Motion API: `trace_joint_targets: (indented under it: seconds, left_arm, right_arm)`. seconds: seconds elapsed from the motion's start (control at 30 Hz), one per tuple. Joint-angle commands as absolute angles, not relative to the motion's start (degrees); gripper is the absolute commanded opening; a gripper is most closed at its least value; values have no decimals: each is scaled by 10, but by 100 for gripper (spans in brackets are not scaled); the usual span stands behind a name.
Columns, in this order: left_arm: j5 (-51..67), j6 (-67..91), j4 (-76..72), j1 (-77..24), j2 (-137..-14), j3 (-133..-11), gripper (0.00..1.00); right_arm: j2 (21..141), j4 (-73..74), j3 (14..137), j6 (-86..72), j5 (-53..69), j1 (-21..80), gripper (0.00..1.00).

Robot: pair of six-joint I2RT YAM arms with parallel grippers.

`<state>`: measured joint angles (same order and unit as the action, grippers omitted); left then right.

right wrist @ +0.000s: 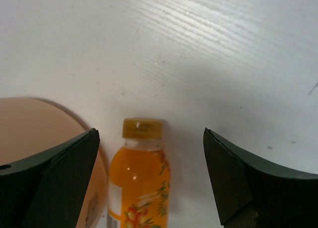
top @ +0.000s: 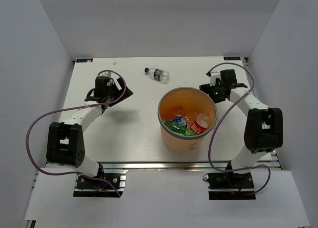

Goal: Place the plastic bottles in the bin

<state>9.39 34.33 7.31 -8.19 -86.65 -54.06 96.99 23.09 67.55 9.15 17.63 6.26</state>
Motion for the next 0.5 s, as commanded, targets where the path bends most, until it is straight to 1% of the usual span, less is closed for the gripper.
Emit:
trace_joint_targets:
  seconds: [0.0,0.1,0.23,0.33,0.47]
  left_arm:
    - [93,328,62,-79,-842,-541,98]
    - [99,321,64,-79,-850,-547,98]
    - [105,311,71,-79,-859,-552,98]
    - [113,313,63,-79,-861,-548,98]
    - [121,316,62,-78,-867,-552,98]
  right_arm:
    - [944,225,630,48,164,89,89]
    - [935,228,601,26,86,122,89]
    - [940,221,577,4,-44,126,89]
    - [958,226,573,-4,-59,125,89]
    - [969,213,570,-15,-33,126,89]
